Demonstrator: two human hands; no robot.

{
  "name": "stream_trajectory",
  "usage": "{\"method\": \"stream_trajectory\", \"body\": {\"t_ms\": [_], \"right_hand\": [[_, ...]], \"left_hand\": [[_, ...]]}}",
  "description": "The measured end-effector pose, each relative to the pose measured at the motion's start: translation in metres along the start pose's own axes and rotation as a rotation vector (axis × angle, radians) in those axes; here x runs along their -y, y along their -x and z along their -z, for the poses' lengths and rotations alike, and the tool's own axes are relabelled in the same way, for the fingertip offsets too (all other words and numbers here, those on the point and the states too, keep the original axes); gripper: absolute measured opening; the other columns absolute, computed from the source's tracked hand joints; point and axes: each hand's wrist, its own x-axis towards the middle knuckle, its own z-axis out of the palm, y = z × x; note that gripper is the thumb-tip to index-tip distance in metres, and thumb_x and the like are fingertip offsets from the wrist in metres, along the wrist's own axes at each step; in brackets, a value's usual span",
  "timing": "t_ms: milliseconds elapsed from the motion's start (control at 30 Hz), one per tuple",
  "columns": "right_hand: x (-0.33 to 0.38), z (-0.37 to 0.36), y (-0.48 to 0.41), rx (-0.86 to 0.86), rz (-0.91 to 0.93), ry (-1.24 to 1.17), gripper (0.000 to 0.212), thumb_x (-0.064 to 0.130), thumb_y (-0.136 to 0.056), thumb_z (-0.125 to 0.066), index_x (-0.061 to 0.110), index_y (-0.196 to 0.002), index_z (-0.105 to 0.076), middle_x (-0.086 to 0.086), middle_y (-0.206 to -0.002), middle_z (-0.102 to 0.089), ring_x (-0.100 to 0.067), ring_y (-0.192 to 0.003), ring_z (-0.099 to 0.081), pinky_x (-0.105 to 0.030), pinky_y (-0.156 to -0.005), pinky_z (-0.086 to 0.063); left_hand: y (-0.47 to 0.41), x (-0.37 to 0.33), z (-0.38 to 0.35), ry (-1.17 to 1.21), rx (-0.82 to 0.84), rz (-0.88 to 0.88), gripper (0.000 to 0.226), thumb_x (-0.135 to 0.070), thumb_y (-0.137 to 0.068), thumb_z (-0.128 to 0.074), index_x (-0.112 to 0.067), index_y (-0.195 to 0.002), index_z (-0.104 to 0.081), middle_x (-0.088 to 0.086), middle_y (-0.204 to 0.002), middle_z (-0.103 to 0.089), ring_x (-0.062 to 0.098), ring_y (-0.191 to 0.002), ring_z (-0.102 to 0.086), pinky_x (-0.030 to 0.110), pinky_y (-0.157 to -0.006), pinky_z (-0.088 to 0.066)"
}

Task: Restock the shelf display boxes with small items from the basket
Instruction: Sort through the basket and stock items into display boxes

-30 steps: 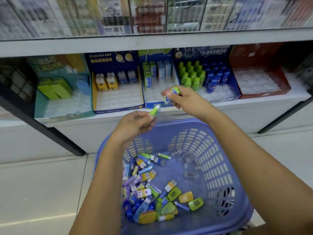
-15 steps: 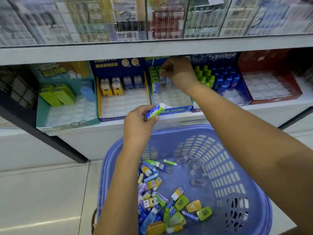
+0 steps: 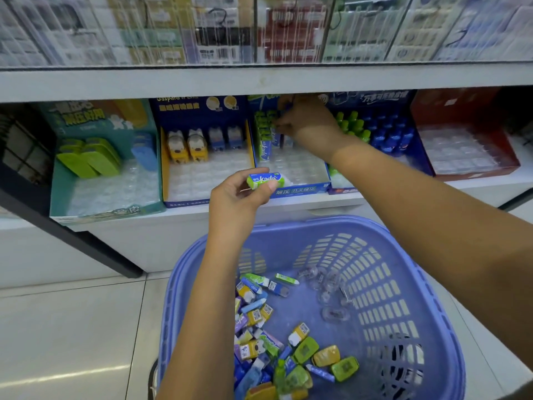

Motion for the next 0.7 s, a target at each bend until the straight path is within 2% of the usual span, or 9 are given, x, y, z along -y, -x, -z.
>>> {"method": "stream_trajectory", "body": {"t_ms": [100,167,233,300,367,433,567,633,700], "right_hand": [[-0.002,-0.002,0.01,-0.015,0.121,0.255,0.032,0.022,-0.095,-0.048,0.012,-0.123,-0.06,-0.013,-0.138,-0.046,-0.03,-0.128,-0.038,-0.031,-0.101,-0.029],[0.0,0.001,0.017,0.023,0.139,0.293,0.04,0.028,-0.095,-0.048,0.021,-0.135,-0.05,-0.01,-0.148,-0.032,-0.03,-0.135,-0.028,-0.036,-0.107,-0.027],[0.009,0.006,0.029,0.008,0.085,0.062,0.045,0.03,-0.095,-0.051,0.025,-0.139,-0.044,-0.01,-0.141,-0.04,-0.024,-0.127,-0.038,-0.027,-0.101,-0.033],[0.019,0.014,0.048,0.047,0.078,-0.323,0.039,0.032,-0.092,-0.056,0.025,-0.13,-0.054,0.001,-0.11,-0.06,-0.004,-0.093,-0.053,-0.013,-0.079,-0.037],[0.029,0.024,0.069,0.187,0.085,-0.615,0.032,0.03,-0.087,-0.064,0.024,-0.118,-0.063,0.008,-0.089,-0.064,0.001,-0.076,-0.055,-0.011,-0.071,-0.042],[0.033,0.03,0.084,0.257,0.106,-0.7,0.027,0.021,-0.083,-0.07,0.017,-0.109,-0.067,0.001,-0.089,-0.068,-0.005,-0.078,-0.06,-0.018,-0.077,-0.049],[0.03,0.035,0.089,0.226,0.084,-0.766,0.016,0.013,-0.079,-0.074,0.008,-0.094,-0.07,-0.004,-0.084,-0.069,-0.007,-0.074,-0.062,-0.021,-0.075,-0.051],[0.023,0.033,0.082,0.102,0.018,-0.782,0.015,0.013,-0.078,-0.074,0.009,-0.091,-0.067,-0.006,-0.083,-0.066,-0.01,-0.075,-0.06,-0.024,-0.075,-0.052],[0.014,0.028,0.071,-0.108,-0.073,-0.749,0.014,0.013,-0.08,-0.072,0.012,-0.092,-0.065,-0.005,-0.086,-0.066,-0.013,-0.078,-0.061,-0.025,-0.076,-0.051]], "left_hand": [[0.0,0.0,-0.002,0.084,0.015,0.038,0.027,-0.015,-0.082,-0.071,-0.025,-0.107,-0.068,-0.004,-0.082,-0.068,0.006,-0.071,-0.062,0.014,-0.075,-0.05],[0.001,0.0,-0.003,0.111,-0.006,0.054,0.03,-0.009,-0.083,-0.069,-0.025,-0.108,-0.064,-0.003,-0.079,-0.066,0.008,-0.072,-0.061,0.014,-0.075,-0.049],[0.002,0.0,-0.005,0.139,-0.035,0.061,0.03,-0.005,-0.081,-0.069,-0.018,-0.108,-0.063,-0.002,-0.082,-0.07,0.007,-0.073,-0.064,0.013,-0.072,-0.05],[0.003,-0.001,-0.006,0.115,-0.044,0.033,0.029,-0.001,-0.08,-0.07,-0.009,-0.107,-0.064,0.006,-0.091,-0.072,0.008,-0.075,-0.066,0.014,-0.072,-0.051],[0.003,-0.003,-0.008,0.052,-0.023,-0.027,0.026,0.001,-0.079,-0.07,-0.008,-0.104,-0.066,0.007,-0.091,-0.071,0.007,-0.075,-0.066,0.013,-0.07,-0.05],[0.004,-0.004,-0.011,0.005,-0.002,-0.075,0.025,0.0,-0.078,-0.071,-0.01,-0.1,-0.066,0.005,-0.087,-0.07,0.004,-0.072,-0.066,0.011,-0.069,-0.049],[0.008,-0.004,-0.017,0.012,-0.072,-0.086,0.025,-0.008,-0.078,-0.074,-0.009,-0.1,-0.062,0.001,-0.086,-0.07,0.006,-0.075,-0.067,0.015,-0.071,-0.053],[0.009,-0.003,-0.02,-0.081,-0.083,-0.125,0.026,-0.018,-0.085,-0.068,-0.013,-0.109,-0.059,-0.003,-0.097,-0.069,0.005,-0.086,-0.066,0.017,-0.081,-0.052],[0.009,0.001,-0.021,-0.363,-0.008,-0.209,0.035,-0.025,-0.092,-0.059,-0.017,-0.126,-0.053,-0.008,-0.119,-0.06,0.003,-0.107,-0.057,0.014,-0.094,-0.042]]}}
